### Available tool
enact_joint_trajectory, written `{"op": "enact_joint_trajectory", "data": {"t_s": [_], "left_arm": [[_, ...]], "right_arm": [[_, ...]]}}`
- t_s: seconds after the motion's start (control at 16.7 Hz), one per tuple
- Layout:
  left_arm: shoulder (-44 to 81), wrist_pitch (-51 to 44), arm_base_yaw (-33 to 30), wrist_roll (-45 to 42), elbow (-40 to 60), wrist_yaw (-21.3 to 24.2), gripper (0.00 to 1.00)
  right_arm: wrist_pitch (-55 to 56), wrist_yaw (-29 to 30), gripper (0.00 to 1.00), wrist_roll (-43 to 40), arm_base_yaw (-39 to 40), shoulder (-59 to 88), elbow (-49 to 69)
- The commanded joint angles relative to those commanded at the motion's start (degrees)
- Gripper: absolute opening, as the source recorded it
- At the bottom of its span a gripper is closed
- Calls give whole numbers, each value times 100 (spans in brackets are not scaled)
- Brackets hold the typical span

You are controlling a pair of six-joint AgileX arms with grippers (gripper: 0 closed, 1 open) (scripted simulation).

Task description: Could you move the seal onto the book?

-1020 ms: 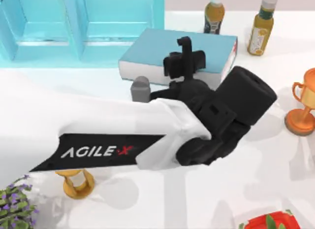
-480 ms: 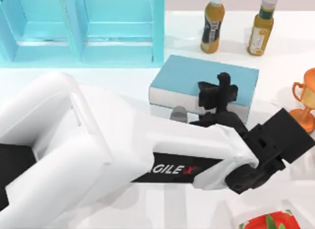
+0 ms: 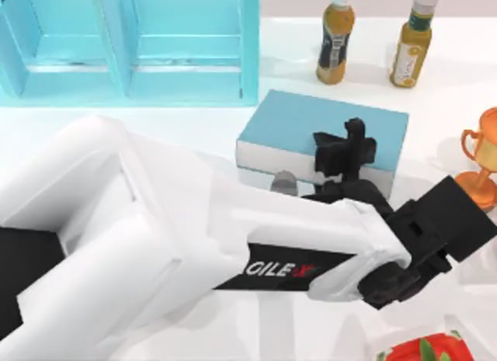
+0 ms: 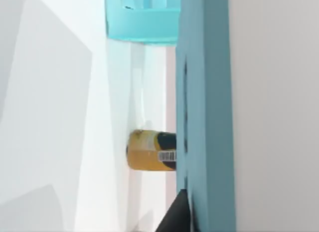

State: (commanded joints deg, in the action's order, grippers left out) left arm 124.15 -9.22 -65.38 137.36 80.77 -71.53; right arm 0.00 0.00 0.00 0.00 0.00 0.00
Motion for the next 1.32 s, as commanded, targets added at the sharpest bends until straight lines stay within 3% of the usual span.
{"op": "enact_joint_trajectory", "data": {"t_s": [0.48,1.14,1.32], "left_arm": [[18,-127,-38,115,7,-25,0],[353,414,-35,105,-192,-19,0],[353,414,-35,105,-192,-19,23]], "right_arm": [[0,0,100,0,0,0,0],[0,0,100,0,0,0,0],[0,0,100,0,0,0,0]]}}
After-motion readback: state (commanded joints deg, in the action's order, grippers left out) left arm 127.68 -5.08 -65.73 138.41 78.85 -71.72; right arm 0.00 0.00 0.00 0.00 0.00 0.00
